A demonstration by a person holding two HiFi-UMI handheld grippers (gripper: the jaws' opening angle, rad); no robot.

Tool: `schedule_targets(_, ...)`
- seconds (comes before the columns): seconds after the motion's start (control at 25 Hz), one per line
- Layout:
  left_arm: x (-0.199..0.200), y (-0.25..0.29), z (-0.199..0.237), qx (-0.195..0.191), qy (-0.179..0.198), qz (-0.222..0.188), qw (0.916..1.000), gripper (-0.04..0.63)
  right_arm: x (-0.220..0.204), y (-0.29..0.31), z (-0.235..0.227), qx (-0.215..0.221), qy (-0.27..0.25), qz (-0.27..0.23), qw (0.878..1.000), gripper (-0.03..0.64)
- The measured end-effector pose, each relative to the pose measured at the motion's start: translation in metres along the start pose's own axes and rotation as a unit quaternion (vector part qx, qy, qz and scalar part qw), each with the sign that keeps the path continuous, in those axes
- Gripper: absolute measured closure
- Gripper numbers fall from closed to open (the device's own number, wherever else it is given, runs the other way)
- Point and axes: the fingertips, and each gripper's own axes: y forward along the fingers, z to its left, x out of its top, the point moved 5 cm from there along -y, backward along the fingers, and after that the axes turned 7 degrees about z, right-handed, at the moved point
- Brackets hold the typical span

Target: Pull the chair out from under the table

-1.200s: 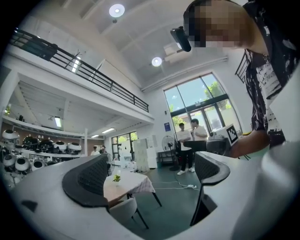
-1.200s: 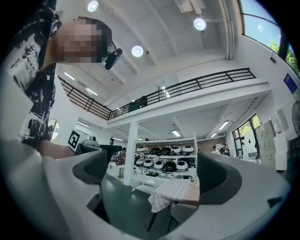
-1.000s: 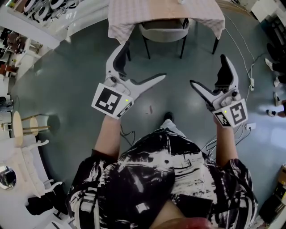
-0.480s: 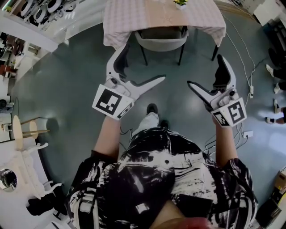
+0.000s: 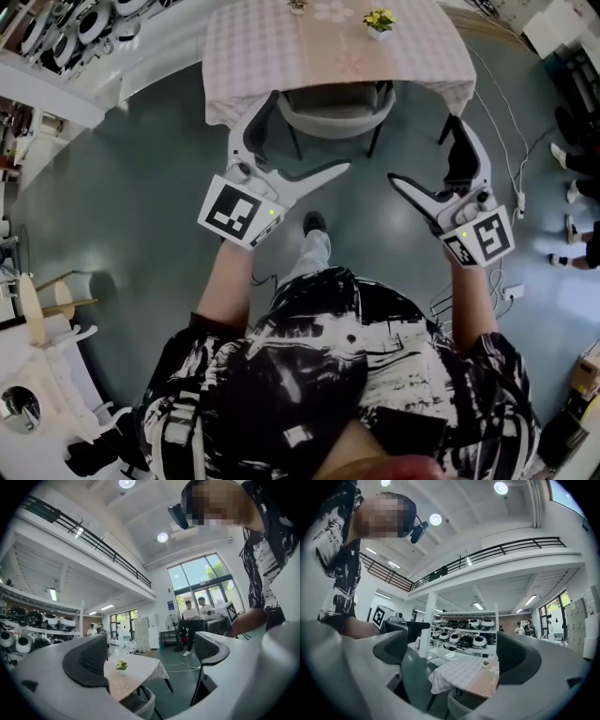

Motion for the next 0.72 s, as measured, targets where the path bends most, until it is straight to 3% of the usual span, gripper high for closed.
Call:
schedule_targets(0.36,-0.032,0.052,0.121,-0.035,0.0,0.01,0.9993,0.038,-0.016,0.123,-0.056,-0.005,-0.018,0.048,0.999,0.046)
schedule_targets(0.72,-0.068,0.095,0.154,-0.067,0.001,0.046,0.9967,0.038,-0.055,0.159,-0.089,0.003,-0.014,0.103,0.995,0.046)
